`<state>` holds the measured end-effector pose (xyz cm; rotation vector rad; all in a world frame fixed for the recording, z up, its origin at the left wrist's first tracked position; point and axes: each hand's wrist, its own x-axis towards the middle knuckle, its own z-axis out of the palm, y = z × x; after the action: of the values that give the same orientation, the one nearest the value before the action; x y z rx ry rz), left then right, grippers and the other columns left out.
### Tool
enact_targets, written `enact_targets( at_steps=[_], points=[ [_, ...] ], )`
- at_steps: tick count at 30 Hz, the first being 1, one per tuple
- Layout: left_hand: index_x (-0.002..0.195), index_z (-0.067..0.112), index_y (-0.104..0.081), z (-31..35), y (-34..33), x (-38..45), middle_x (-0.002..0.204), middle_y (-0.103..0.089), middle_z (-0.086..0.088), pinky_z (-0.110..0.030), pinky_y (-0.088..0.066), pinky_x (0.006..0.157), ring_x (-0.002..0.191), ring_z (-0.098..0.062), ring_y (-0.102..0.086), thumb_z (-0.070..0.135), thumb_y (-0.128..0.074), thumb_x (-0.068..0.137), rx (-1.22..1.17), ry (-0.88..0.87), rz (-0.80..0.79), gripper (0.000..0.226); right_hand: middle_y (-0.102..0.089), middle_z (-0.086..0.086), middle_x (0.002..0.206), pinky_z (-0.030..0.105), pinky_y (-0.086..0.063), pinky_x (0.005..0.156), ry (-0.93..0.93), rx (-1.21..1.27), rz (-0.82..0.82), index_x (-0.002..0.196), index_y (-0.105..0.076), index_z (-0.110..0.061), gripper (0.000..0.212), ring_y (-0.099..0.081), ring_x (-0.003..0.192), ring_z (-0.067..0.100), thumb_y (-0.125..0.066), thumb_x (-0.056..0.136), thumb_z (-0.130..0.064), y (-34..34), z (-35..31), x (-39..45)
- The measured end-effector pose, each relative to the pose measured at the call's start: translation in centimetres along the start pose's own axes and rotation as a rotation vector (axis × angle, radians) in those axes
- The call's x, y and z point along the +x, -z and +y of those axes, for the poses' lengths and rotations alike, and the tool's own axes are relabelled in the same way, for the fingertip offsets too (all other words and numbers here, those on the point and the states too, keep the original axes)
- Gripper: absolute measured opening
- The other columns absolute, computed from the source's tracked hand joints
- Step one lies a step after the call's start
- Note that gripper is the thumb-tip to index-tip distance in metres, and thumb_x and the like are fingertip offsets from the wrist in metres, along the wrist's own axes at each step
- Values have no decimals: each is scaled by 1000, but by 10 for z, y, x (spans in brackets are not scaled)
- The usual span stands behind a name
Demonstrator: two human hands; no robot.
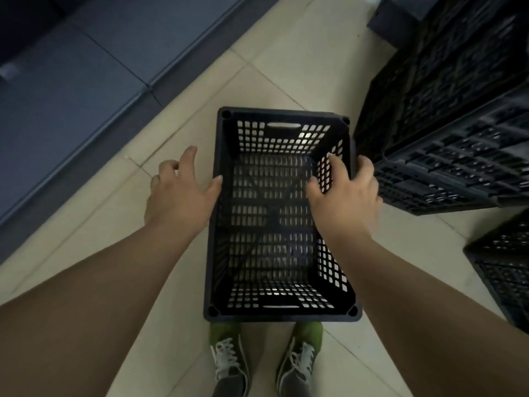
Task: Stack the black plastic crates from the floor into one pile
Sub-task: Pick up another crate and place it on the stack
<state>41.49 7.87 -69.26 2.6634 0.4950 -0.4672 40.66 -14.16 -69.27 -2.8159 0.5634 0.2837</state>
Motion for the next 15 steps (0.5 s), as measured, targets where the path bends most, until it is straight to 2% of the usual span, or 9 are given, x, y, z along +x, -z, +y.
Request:
enact_targets(
  at_steps=[7, 9, 12, 15],
  points=[
    [148, 41, -7, -23, -113, 28, 151, -18, -12, -49, -31, 104, 135, -34, -23, 60, -46, 88, -49, 120, -107, 74, -10, 15, 155, 50, -24, 107, -155, -147, -92, 146, -25, -37, 61, -17, 139, 35, -41, 90, -55, -104, 73, 26],
    [148, 42, -6, -29, -137, 36, 148, -24, -17, -48, -32, 103, 131, -37, -29, 57, -46, 89, -65, 127, -148, 73, -10, 17, 155, 52, -26, 105, -182, -163, -109, 145, -26, -38, 59, -19, 137, 36, -43, 91, -54, -127, 86, 31],
    [148, 39, -10, -32, -161, 44, 141, -29, -19, -42, -40, 99, 116, -38, -48, 48, -46, 93, -162, 139, -208, 66, -9, 17, 153, 54, -30, 102, -209, -168, -156, 144, -26, -39, 57, -26, 133, 38, -48, 92, -48, -151, 95, 37],
    [147, 33, -20, -35, -174, 47, 138, -26, -18, -44, -46, 94, 103, -38, -53, 34, -43, 98, -131, 150, -168, 54, -12, 14, 150, 50, -36, 96, -233, -169, -128, 142, -30, -37, 55, -34, 122, 37, -54, 93, -28, -162, 99, 43]
  ],
)
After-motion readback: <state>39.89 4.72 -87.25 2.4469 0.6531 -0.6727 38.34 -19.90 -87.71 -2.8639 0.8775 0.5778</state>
